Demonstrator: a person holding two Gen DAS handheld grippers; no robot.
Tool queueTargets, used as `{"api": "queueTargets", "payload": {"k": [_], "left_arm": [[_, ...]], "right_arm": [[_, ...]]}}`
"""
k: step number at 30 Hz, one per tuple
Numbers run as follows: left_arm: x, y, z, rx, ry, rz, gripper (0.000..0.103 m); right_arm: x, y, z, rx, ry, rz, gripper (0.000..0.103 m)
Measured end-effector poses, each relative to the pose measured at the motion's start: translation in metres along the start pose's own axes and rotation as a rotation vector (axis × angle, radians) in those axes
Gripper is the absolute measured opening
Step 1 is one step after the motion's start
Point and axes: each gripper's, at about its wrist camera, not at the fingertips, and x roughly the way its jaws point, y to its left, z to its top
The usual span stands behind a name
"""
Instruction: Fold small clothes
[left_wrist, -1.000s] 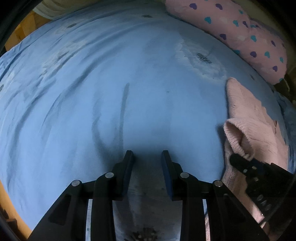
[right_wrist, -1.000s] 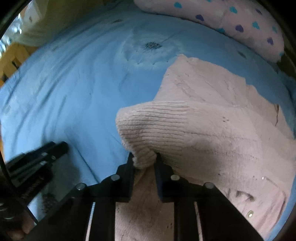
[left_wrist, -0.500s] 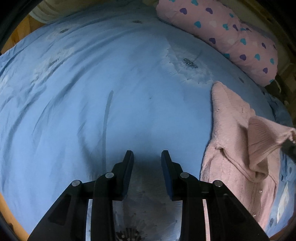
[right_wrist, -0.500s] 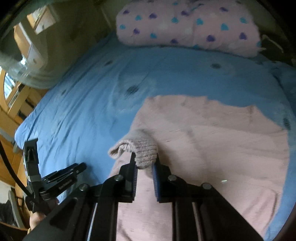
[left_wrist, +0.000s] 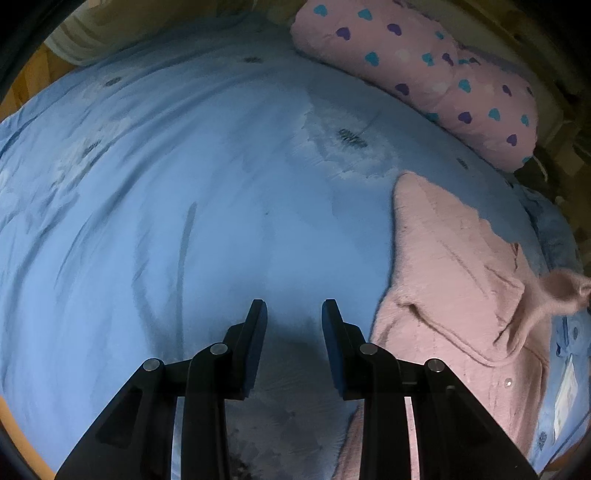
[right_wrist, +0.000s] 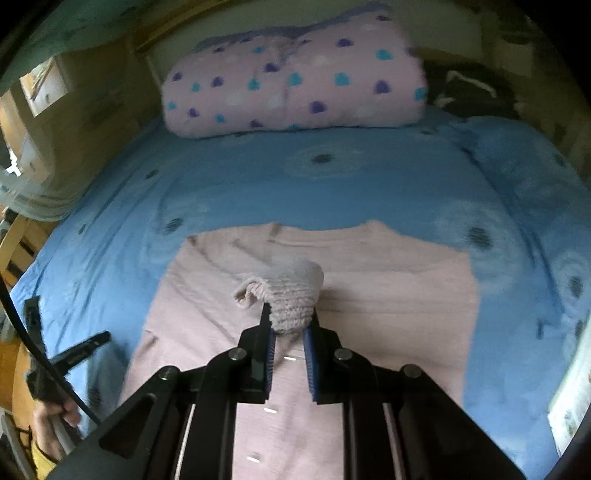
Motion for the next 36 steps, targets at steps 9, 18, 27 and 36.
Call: {"api": "queueTargets", "payload": {"k": [9, 18, 27, 36], "left_arm": [[-0.008, -0.052, 0.013, 0.092, -0.025, -0.073, 0.024], [0.025, -0.129, 0.019, 0.256, 0.013, -0.088, 0.024], [0.059, -0.132, 0.014, 0.253, 0.089, -0.08, 0.024], [0.058, -0.132, 0.016, 0.239, 0.094, -0.087, 0.024]], "right_arm": [[0.013, -0.102, -0.048, 0.144, 0.09, -0.067, 0.014], [0.046, -0.148, -0.098, 0.209, 0.262, -0.074, 0.02], [0.011, -0.143, -0.065, 0.126, 0.181, -0.097, 0.056], [0.083, -0.117, -0.034, -0.045, 0.293, -0.149, 0.058]]}}
